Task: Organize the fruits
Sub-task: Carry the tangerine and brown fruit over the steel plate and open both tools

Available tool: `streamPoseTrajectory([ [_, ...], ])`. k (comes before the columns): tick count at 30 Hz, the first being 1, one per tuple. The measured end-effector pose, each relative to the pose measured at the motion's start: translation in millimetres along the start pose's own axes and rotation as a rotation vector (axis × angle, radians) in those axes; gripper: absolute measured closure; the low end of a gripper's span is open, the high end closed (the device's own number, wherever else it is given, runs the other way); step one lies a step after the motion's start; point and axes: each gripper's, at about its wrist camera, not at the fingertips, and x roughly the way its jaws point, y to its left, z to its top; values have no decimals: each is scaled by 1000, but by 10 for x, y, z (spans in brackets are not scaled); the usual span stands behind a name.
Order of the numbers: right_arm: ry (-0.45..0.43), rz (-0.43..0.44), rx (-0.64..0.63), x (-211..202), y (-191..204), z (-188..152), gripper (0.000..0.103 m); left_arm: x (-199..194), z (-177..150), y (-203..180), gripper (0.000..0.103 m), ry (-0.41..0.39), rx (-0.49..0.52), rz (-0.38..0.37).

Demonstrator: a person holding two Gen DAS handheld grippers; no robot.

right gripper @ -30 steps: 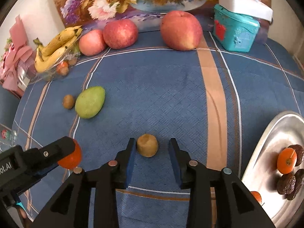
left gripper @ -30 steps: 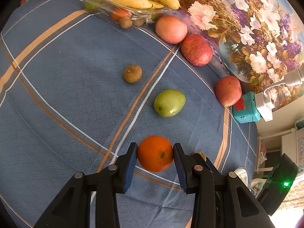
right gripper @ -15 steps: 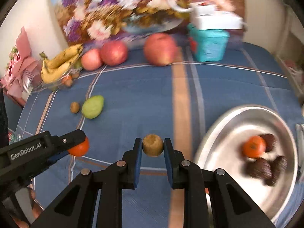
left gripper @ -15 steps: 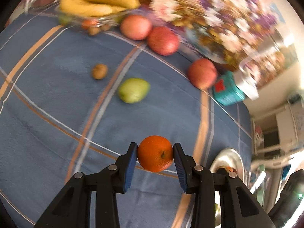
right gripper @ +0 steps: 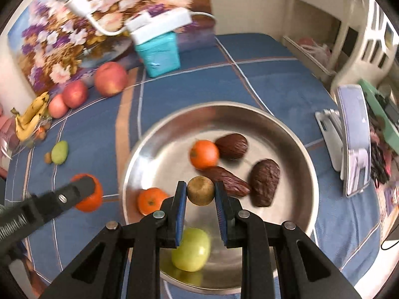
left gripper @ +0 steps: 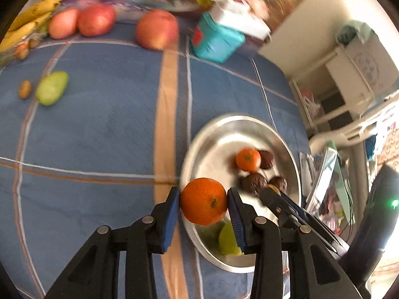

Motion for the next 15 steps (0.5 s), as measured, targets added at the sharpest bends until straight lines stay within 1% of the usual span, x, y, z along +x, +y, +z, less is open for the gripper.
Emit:
streamPoseTrajectory([
  [2,15,17,25,31,-71,-10,79,70,-26,-45,63,23,3,-11],
  [5,35,36,38,77,-104,2,79,110,-48,-58,62,34,0,2],
  [11,52,51,48,124,-130,4,78,125,-37,-39,59,36,-12,0],
  [15,56,55,50,128,-122,6,78,120,-34,-7,59,37,-19,-18],
])
